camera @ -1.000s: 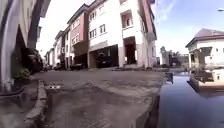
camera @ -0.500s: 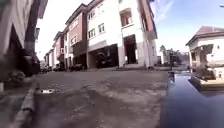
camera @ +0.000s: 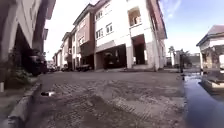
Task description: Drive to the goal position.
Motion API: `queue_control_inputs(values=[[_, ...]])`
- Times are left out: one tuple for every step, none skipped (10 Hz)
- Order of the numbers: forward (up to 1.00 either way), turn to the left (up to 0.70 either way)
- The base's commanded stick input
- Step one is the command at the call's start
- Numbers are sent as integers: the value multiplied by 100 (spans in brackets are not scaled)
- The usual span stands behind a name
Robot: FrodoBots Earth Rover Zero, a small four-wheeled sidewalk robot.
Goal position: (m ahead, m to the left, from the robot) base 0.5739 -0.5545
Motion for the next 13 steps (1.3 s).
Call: queue_control_inputs(values=[[69,3],[69,3],[69,3],[69,3],[69,3],[69,3],[69,3],[69,3],[69,3],[69,3],[69,3],[69,3],[69,3]])
